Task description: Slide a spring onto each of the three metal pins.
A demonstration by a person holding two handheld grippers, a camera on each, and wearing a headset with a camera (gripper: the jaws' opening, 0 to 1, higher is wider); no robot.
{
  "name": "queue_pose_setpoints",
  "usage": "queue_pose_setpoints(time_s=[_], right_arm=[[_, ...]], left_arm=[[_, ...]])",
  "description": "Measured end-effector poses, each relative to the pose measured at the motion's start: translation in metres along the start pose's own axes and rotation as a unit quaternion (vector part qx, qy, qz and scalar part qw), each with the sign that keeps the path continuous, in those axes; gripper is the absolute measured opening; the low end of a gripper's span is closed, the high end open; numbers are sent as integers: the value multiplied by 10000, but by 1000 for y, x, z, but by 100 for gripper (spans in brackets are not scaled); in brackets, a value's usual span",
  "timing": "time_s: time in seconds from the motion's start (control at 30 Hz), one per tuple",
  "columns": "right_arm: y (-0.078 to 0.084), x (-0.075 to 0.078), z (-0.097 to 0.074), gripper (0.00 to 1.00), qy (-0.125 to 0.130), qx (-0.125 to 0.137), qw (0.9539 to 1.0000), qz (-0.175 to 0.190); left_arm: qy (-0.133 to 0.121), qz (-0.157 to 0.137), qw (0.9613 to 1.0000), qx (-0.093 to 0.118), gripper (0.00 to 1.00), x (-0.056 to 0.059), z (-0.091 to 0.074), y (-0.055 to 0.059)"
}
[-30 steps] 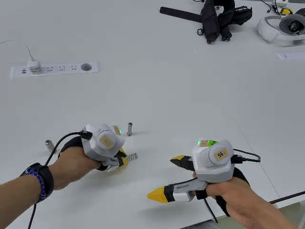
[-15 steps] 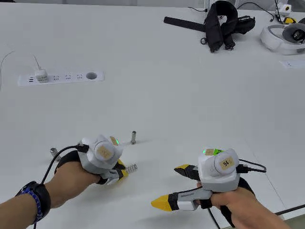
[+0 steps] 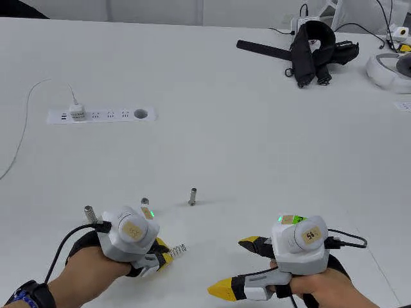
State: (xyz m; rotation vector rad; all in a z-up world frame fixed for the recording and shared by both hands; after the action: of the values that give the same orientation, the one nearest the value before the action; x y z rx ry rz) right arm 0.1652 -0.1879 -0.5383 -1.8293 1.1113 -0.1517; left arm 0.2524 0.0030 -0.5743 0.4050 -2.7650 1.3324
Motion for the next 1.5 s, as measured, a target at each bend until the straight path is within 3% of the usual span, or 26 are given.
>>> queue_pose_setpoints(time_s=[0.4, 0.8, 1.13, 1.5], right_arm=[[-12, -10, 14, 78, -236, 32, 9996, -121], [-17, -22, 30, 74, -496, 6, 9986, -166], [-22, -38, 48, 71, -821, -54, 9963, -244], [-34, -55, 65, 59, -1293, 24, 9912, -282]], left_arm=[[-288, -379, 9985, 260, 10, 1, -30, 10], [-558, -755, 9943, 499, 10, 8, -59, 26], [-557, -643, 9951, 494, 10, 22, -81, 34], [-572, -538, 9941, 747, 10, 32, -99, 23]])
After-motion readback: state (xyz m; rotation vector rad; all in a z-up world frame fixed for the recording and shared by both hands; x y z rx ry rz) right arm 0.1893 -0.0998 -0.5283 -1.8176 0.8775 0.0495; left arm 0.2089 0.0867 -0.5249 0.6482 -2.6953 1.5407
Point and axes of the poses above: the centre of the closed fingertips' face, and the gripper's own axes: z roughly forward along the fingers, x roughly to its right, y roughly out of its underside, the point moved 9 cm from there along -z, roughly backward along the fingers, and after that the axes turned 9 degrees about x, right-handed, at the moved point
